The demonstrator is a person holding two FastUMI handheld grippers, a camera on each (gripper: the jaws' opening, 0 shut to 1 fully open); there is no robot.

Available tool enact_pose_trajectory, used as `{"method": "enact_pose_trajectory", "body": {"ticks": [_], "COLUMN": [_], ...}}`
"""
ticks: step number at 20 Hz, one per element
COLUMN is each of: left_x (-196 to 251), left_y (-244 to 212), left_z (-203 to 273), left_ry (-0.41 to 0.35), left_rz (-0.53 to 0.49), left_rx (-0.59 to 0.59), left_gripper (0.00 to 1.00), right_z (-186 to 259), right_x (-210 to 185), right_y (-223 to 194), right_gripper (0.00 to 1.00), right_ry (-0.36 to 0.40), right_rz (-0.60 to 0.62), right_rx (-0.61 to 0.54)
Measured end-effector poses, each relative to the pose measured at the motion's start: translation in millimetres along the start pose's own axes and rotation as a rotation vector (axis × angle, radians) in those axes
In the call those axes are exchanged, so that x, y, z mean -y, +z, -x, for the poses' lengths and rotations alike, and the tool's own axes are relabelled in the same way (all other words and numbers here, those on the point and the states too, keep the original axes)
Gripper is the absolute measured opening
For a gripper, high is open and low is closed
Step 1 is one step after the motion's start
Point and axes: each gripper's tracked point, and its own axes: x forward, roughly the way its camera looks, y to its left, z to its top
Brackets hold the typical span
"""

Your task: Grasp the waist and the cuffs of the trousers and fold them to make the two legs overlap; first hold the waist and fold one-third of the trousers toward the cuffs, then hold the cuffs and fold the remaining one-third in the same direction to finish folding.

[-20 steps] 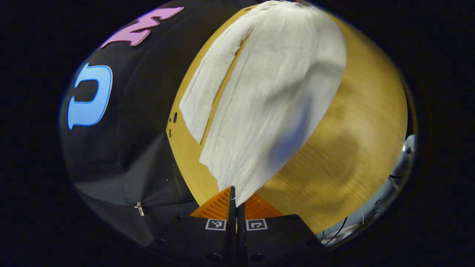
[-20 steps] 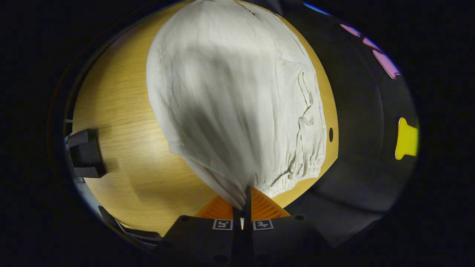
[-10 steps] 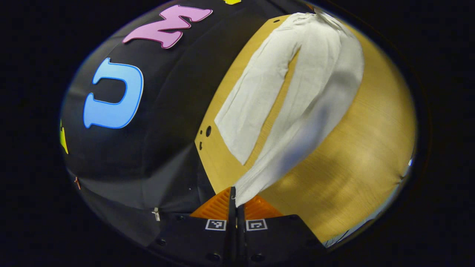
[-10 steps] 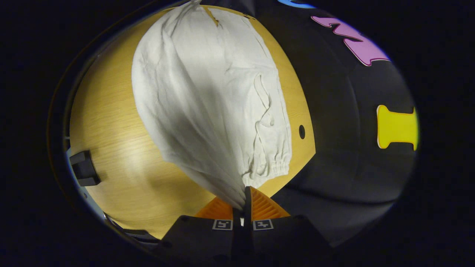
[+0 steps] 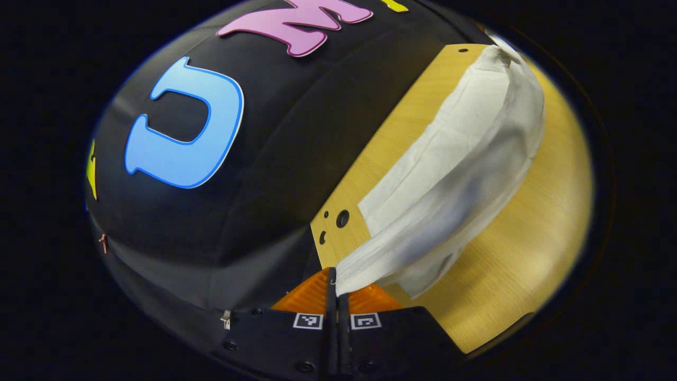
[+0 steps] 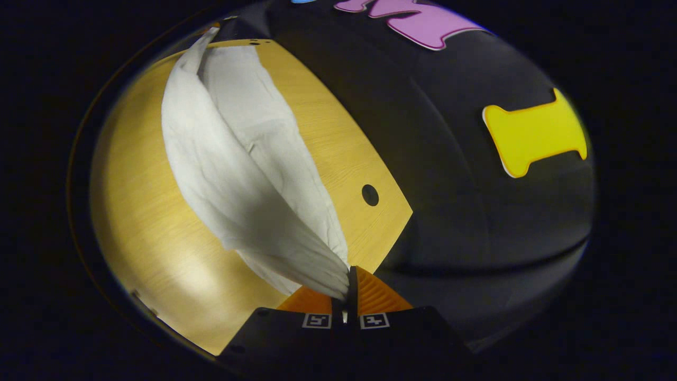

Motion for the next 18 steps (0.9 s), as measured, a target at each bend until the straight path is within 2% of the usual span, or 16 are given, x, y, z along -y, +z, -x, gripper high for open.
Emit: {"method": "enact_pose_trajectory", "body": {"ticks": [2,5,8,10,12,13,14,15,16,17,18], "left_x": [-6,-3,11,30,40,45,51,48,42,40,36], "left_y": [12,24,29,24,21,21,25,31,36,41,43], "left_z": [-34,-85,-124,-143,-148,-147,-144,-143,-135,-127,-121], "left_ry": [0.008,0.002,0.001,-0.020,-0.022,-0.038,-0.066,-0.070,-0.059,-0.055,-0.052], "left_rz": [0.036,0.141,0.235,0.281,0.323,0.350,0.387,0.425,0.463,0.500,0.534], "left_rx": [0.004,-0.004,-0.023,-0.054,-0.072,-0.076,-0.062,-0.032,-0.001,0.019,0.037], "left_gripper": [0.05,0.05,0.05,0.05,0.05,0.05,0.11,0.15,0.15,0.36,0.56], "right_z": [-19,-49,-99,-116,-125,-126,-128,-127,-119,-114,-111], "right_x": [17,25,19,14,11,11,10,11,9,7,4], "right_y": [18,31,22,12,5,5,4,-1,-4,-8,-14], "right_gripper": [0.05,0.05,0.05,0.05,0.11,0.18,0.20,0.29,0.53,0.78,0.85], "right_ry": [-0.007,0.000,0.012,0.027,0.027,0.020,0.018,0.011,0.026,0.037,0.056], "right_rz": [-0.069,-0.197,-0.335,-0.376,-0.388,-0.387,-0.387,-0.387,-0.400,-0.414,-0.432], "right_rx": [0.006,-0.029,-0.122,-0.180,-0.223,-0.233,-0.240,-0.254,-0.265,-0.277,-0.281]}}
